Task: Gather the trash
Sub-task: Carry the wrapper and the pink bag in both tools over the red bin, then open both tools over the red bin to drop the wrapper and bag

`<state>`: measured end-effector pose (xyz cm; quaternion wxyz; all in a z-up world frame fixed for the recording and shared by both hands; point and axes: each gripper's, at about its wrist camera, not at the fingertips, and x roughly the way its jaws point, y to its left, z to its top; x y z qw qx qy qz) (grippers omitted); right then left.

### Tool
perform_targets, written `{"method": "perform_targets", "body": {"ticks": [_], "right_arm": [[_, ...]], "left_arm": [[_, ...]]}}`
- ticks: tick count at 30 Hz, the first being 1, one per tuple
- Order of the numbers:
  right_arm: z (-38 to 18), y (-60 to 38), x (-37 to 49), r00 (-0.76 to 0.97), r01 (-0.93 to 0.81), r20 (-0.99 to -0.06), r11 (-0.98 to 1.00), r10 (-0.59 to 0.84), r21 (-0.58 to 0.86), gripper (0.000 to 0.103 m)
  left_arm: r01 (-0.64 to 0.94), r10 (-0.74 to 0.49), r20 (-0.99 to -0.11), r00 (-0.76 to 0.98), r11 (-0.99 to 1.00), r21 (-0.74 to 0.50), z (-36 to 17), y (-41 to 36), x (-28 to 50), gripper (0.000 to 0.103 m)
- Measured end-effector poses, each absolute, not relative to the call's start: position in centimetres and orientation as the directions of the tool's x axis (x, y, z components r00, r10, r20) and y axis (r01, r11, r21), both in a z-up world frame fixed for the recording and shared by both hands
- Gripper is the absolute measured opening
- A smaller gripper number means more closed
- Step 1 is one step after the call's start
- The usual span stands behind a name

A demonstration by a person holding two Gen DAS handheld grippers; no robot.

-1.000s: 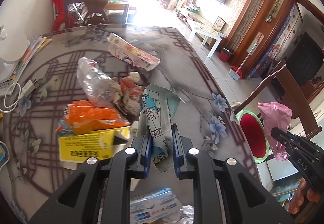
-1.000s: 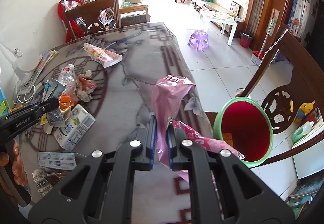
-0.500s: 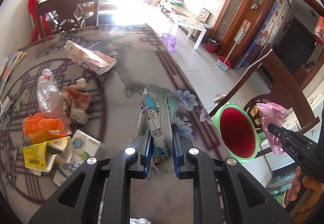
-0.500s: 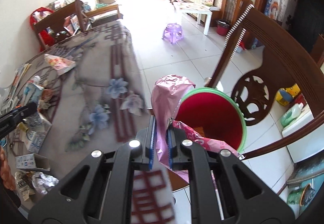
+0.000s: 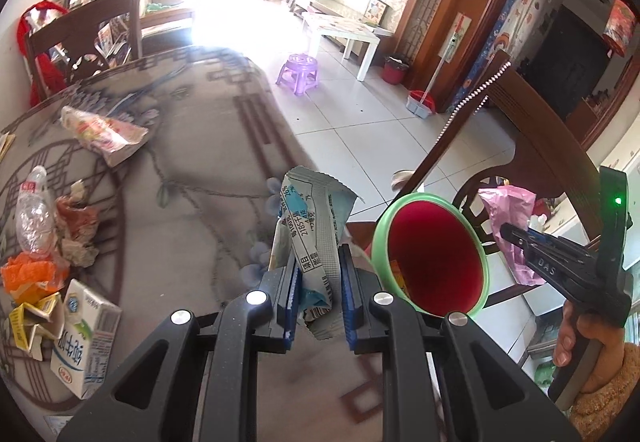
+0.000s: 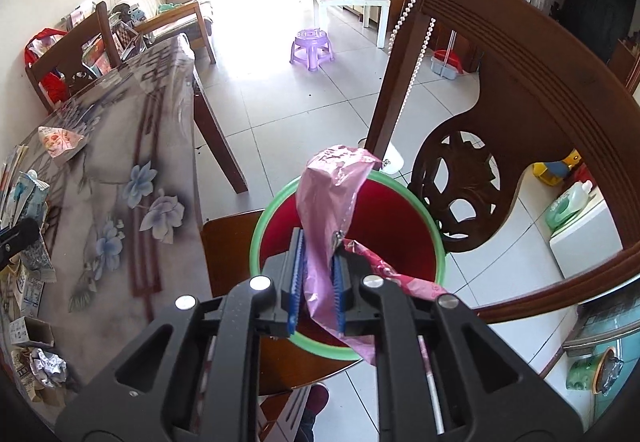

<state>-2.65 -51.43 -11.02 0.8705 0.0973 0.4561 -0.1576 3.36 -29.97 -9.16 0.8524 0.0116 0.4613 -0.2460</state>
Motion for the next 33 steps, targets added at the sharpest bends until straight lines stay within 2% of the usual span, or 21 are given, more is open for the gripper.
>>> {"method": "perform_targets", "body": {"ticks": [2,4,6,23,24,26,27,33], "right_arm": [[-11.3,-52.2,-2.5,0.537,0.361,-0.825,0.932,-0.175,0.037,0.013],[-11.5,-52.9,-2.3,0.543,0.36,-0.825,0.931,-0.156,0.061,0.018],[-11.7,-53.7,-2.3,0.543,0.376,-0.824,0.924,-0.161,0.067,0.043],[-9.7,-59.5,-8.1,0.535,0.572,-0.78,0.819,-0.325,0.051,0.044],[-9.6,-59.5,-8.5,0.532,0.579,-0.778,0.814,-0.334,0.046,0.044],[-9.4,-59.5,-9.1,0.525,0.591,-0.778,0.806,-0.345,0.041,0.044],[-9.3,-59.5,-9.4,0.523,0.597,-0.778,0.802,-0.35,0.041,0.044],[-8.6,-59.0,-10.9,0.516,0.618,-0.774,0.785,-0.367,0.04,0.046]], "left_arm": [[0.454,-0.415,-0.794,0.444,0.868,-0.2,-9.1,-31.5,3.2,0.015],[0.473,-0.426,-0.797,0.428,0.857,-0.204,-9.3,-33.0,3.2,0.015],[0.487,-0.44,-0.799,0.41,0.846,-0.215,-9.5,-34.2,3.3,0.015],[0.728,-0.547,-0.806,0.225,0.644,-0.234,-11.5,-48.6,2.5,0.017],[0.74,-0.553,-0.803,0.222,0.632,-0.23,-11.4,-49.2,2.4,0.019],[0.758,-0.554,-0.802,0.224,0.616,-0.214,-11.4,-50.0,2.3,0.043],[0.762,-0.553,-0.8,0.232,0.615,-0.204,-11.3,-50.2,2.2,0.061],[0.736,-0.583,-0.773,0.249,0.633,-0.241,-9.5,-47.9,1.7,0.063]]}}
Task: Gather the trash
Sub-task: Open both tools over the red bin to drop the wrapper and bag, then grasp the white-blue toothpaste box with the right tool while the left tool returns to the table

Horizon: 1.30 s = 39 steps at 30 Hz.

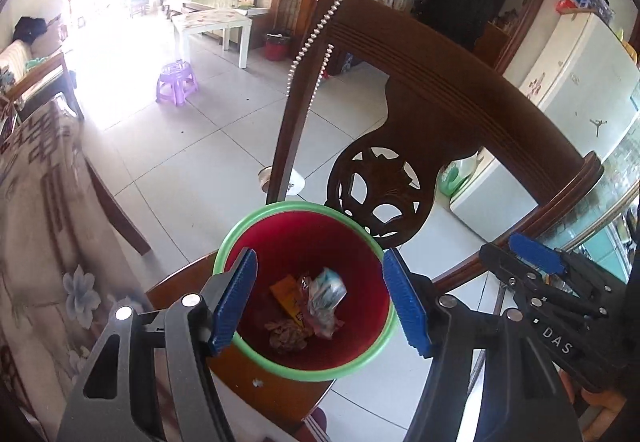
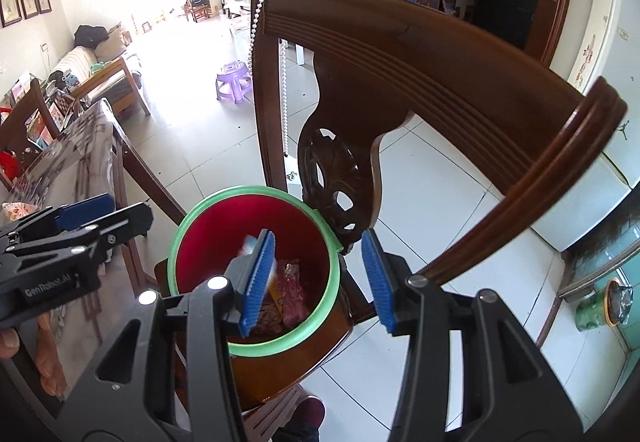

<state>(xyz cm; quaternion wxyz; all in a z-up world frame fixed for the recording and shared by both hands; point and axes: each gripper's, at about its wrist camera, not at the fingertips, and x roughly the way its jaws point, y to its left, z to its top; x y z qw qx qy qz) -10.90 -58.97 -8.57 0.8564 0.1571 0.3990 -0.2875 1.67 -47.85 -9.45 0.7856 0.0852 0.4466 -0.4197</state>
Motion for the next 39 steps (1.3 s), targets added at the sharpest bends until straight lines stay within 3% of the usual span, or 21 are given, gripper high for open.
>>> {"method": "perform_targets", "body": {"ticks": [14,25,32,35,39], "right_arm": [[-6.4,-49.6,-8.5,0.596,0.459,-0.747,0.889,-0.293,0.017,0.05],[-6.9,-38.3,-6.0,0.61,0.277,-0.777,0.961,-0.157,0.023,0.053],[-8.0,-27.2,-3.7,0.585,-0.002,-0.811,1.0,0.009,0.01,0.053],[-8.8,-21.4,-2.9,0.527,-0.205,-0.844,0.979,0.103,-0.009,0.066],[-10.6,-14.9,-2.1,0.434,-0.431,-0.879,0.902,0.195,-0.012,0.066]], "left_arm": [[0.504,-0.51,-0.778,0.366,0.812,-0.295,-9.3,-30.7,1.9,0.066],[0.402,-0.368,-0.764,0.53,0.903,-0.155,-7.6,-13.5,3.7,0.072],[0.24,-0.272,-0.784,0.557,0.957,-0.162,-8.9,-3.2,3.9,0.072],[0.2,-0.256,-0.789,0.559,0.965,-0.171,-9.4,0.1,3.7,0.072],[0.178,-0.243,-0.786,0.568,0.969,-0.171,-9.7,3.1,3.4,0.072]]}}
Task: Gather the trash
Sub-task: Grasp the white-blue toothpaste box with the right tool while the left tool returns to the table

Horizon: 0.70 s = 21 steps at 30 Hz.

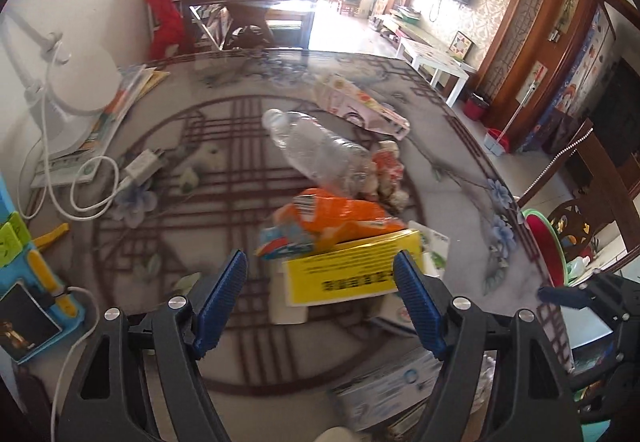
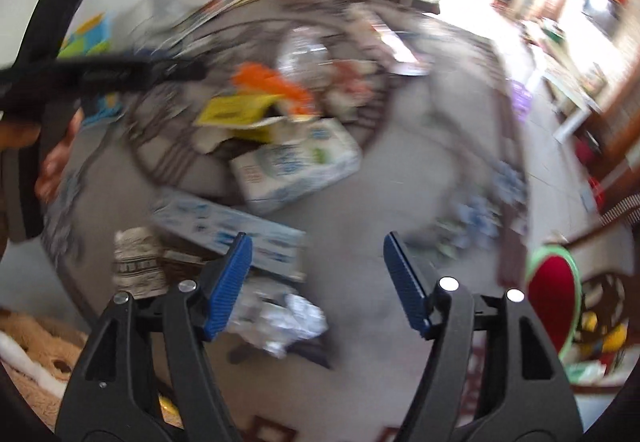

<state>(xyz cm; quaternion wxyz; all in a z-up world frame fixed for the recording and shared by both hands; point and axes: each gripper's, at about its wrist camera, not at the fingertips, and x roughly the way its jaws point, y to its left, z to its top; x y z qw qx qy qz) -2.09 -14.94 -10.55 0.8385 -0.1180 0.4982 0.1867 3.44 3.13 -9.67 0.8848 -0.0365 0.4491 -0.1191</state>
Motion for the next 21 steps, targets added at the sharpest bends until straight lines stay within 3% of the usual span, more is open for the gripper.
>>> {"method": "perform_targets", "body": {"ticks": [5,9,21], "right_arm": [[-12.9,-10.3,-0.5,0.295,-0.588,-0.928,0.809,0.228,0.012,0.049],[-14.6,-7.7,0.4,0.147,-0.696,-0.965,0.716,0.216,0.055,0.049],[-16.0,-4.3,0.6,0.107,-0.875,-0.994,0.477,0.026,-0.082,0.052]], "left_arm": [[0.151,-0.247,-0.786,0.566,0.969,-0.196,-10.4,6.2,3.0,0.072],[0.14,-0.256,-0.791,0.556,0.967,-0.214,-11.2,7.7,2.8,0.072],[0.203,-0.288,-0.794,0.536,0.956,-0.209,-11.9,7.5,3.7,0.072]]}}
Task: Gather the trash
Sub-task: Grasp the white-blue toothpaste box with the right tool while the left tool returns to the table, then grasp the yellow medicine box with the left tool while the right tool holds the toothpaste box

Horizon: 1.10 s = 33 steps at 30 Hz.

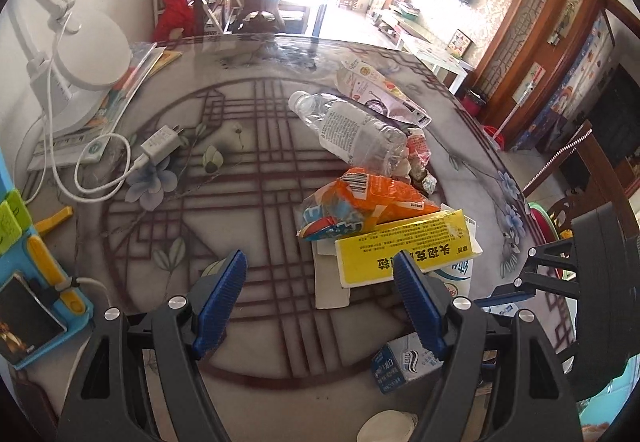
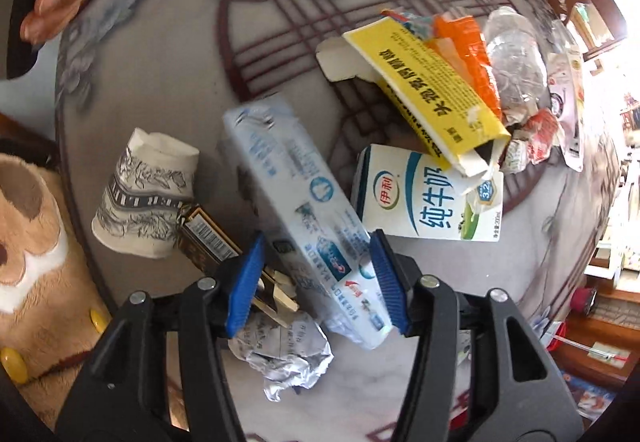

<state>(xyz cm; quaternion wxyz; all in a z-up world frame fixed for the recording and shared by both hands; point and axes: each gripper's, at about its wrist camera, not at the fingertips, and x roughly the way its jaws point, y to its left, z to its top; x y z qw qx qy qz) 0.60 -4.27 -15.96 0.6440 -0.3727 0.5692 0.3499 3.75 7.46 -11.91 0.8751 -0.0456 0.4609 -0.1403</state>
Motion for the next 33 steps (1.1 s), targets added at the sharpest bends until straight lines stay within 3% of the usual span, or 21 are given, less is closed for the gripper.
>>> {"method": "perform_targets", "body": {"ticks": [4,11,16,17,19,24,33], "right_arm": [[-16.2,-4.6,1.0,0.103,-0.864,-0.994,0.497,0.024,-0.078,0.059],[-16.4,-6.3,1.0,0.057,-0.828,-0.996,0.56,0.075,-0.006,0.059],[-15.7,-8.7,0.4,0.046,-0.79,-0.993,0.612,0.113,0.033,0.059],[-15.7,-8.9,0.4,0.043,-0.783,-0.992,0.621,0.12,0.042,0.059],[-15.5,-9.4,0.4,0.037,-0.77,-0.99,0.635,0.134,0.058,0.059],[-15.6,-9.4,1.0,0.029,-0.761,-0.987,0.643,0.159,0.081,0.059],[-15.6,-6.6,0.8,0.038,-0.795,-0.981,0.6,0.188,0.084,0.052]], "left_arm": [[0.319,-0.323,-0.8,0.505,0.932,-0.174,-12.1,5.8,4.6,0.074],[0.643,-0.318,-0.842,0.435,0.765,0.043,-13.9,-0.2,5.3,0.074],[0.727,-0.333,-0.862,0.382,0.684,0.058,-15.2,-3.0,6.4,0.072],[0.735,-0.337,-0.864,0.373,0.676,0.054,-15.3,-3.3,6.6,0.071],[0.748,-0.341,-0.874,0.347,0.663,0.038,-15.9,-4.0,6.9,0.053],[0.692,-0.391,-0.847,0.359,0.72,-0.039,-14.9,-2.8,7.6,0.033],[0.339,-0.415,-0.774,0.479,0.901,-0.273,-11.7,4.0,7.1,0.03]]}}
